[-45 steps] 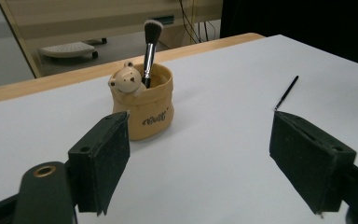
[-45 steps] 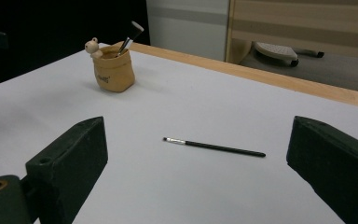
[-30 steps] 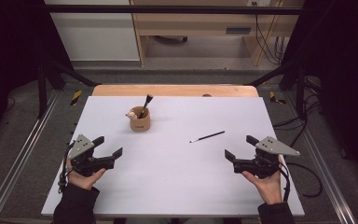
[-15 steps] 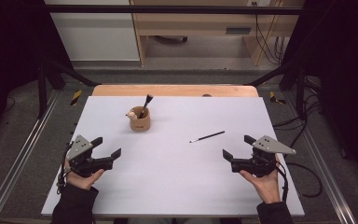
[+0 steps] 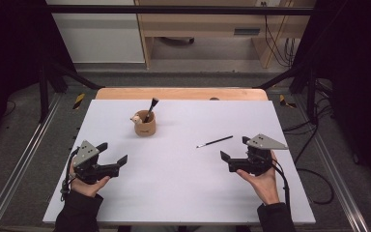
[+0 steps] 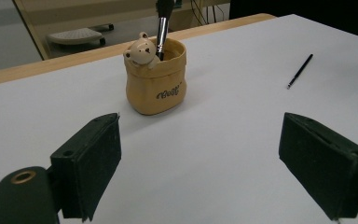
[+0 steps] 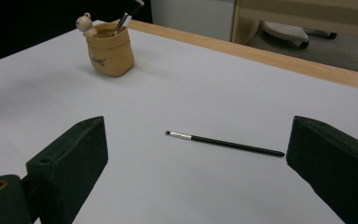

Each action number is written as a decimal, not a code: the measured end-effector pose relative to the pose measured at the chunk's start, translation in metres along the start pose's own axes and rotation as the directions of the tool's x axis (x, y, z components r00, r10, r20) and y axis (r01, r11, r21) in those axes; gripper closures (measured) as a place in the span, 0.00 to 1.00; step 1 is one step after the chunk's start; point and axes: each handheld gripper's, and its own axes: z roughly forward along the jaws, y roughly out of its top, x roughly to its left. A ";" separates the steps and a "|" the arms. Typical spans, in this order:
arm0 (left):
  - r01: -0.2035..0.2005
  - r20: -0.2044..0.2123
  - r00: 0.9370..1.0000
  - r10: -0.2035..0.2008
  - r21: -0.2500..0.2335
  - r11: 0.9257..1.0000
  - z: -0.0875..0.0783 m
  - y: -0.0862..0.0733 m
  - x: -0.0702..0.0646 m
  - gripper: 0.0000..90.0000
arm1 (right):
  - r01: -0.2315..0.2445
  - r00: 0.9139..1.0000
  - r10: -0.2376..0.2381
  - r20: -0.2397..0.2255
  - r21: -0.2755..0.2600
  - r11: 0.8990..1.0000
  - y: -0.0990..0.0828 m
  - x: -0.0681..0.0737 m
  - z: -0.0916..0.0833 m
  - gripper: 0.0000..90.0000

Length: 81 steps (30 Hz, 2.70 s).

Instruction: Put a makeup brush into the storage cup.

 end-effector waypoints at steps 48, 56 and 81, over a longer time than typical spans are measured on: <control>-0.007 0.012 1.000 0.007 0.027 1.000 0.010 -0.006 -0.004 0.12 | -0.036 0.999 0.032 0.027 0.182 0.983 -0.003 -0.033 0.095 0.11; -0.010 0.013 1.000 0.010 0.026 1.000 0.011 -0.005 -0.005 0.12 | -0.041 0.999 0.039 0.013 0.205 0.978 -0.010 -0.034 0.109 0.12; -0.021 0.014 1.000 0.020 0.036 0.999 0.012 -0.006 -0.006 0.12 | 0.010 1.000 -0.007 -0.009 0.308 0.951 -0.026 -0.032 0.145 0.18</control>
